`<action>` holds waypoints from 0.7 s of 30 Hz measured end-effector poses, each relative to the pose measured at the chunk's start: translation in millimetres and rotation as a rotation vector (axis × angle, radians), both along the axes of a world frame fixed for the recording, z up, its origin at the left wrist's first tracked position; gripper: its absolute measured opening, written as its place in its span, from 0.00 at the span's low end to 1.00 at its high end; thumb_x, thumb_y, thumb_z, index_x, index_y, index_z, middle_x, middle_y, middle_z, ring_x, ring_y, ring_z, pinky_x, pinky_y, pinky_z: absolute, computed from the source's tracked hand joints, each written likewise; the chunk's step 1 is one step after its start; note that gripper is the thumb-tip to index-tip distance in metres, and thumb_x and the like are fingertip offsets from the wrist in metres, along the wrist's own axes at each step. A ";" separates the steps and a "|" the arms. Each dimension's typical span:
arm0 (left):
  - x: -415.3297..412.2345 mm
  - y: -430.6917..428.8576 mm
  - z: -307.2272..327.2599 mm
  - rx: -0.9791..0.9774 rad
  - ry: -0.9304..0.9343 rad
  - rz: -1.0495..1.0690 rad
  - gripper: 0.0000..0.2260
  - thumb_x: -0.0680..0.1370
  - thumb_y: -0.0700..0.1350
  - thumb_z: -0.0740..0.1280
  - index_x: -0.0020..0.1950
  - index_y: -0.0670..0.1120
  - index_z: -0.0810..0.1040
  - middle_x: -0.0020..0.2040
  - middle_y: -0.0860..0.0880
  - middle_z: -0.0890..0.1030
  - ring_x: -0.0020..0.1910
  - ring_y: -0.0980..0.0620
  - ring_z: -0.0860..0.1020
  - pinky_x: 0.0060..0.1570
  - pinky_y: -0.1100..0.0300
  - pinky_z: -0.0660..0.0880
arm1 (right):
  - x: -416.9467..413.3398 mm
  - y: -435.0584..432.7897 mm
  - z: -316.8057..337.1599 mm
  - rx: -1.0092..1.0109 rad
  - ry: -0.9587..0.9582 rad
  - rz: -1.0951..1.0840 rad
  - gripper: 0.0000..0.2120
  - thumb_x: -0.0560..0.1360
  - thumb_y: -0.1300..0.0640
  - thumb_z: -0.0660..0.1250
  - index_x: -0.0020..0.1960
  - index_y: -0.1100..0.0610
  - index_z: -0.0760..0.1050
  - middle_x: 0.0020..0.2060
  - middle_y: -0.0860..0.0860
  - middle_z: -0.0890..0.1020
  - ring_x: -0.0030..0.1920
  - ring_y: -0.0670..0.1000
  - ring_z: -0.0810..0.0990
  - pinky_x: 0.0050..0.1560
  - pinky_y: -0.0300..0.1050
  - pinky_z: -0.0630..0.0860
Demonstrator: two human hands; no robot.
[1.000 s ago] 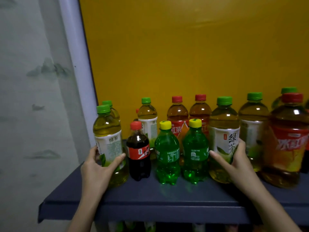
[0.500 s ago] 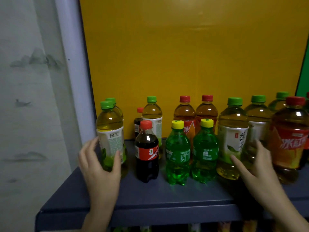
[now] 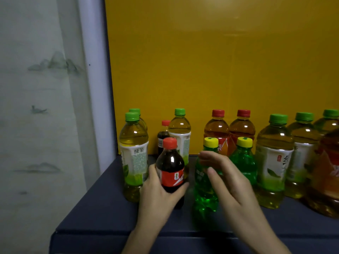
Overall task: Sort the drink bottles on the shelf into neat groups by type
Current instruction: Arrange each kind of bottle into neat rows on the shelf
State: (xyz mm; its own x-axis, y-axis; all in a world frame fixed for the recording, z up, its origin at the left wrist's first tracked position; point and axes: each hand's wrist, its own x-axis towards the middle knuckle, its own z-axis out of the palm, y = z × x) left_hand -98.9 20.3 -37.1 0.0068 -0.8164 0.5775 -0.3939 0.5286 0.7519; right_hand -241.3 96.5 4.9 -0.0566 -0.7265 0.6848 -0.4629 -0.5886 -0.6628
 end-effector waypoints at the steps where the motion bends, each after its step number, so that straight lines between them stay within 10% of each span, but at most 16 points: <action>1: 6.6 7.3 -0.6 0.003 0.031 -0.005 0.28 0.60 0.53 0.78 0.53 0.58 0.66 0.50 0.58 0.77 0.48 0.61 0.76 0.41 0.74 0.69 | 5.8 -6.8 1.3 0.022 -0.032 0.051 0.16 0.75 0.49 0.56 0.62 0.43 0.71 0.57 0.35 0.76 0.61 0.36 0.72 0.60 0.33 0.70; 8: 66.2 47.0 18.0 0.009 0.166 0.108 0.33 0.46 0.64 0.78 0.48 0.66 0.70 0.45 0.59 0.81 0.47 0.59 0.78 0.52 0.57 0.75 | 54.0 -72.3 -8.2 0.247 -0.045 0.175 0.20 0.80 0.54 0.54 0.72 0.48 0.59 0.71 0.43 0.65 0.70 0.39 0.62 0.72 0.40 0.60; 14: 112.8 40.9 27.7 0.006 0.258 0.137 0.28 0.48 0.63 0.78 0.44 0.68 0.73 0.43 0.67 0.80 0.42 0.61 0.80 0.43 0.61 0.75 | 89.9 -135.6 -11.8 0.411 -0.096 0.035 0.30 0.80 0.61 0.53 0.75 0.58 0.39 0.76 0.52 0.45 0.76 0.49 0.44 0.73 0.42 0.45; 21: 147.0 17.3 21.5 0.037 0.258 0.063 0.29 0.47 0.62 0.74 0.46 0.66 0.74 0.45 0.63 0.81 0.42 0.62 0.80 0.44 0.60 0.75 | 104.2 -177.5 -15.7 0.457 -0.180 -0.208 0.35 0.78 0.62 0.59 0.76 0.59 0.40 0.74 0.57 0.55 0.74 0.56 0.56 0.74 0.53 0.57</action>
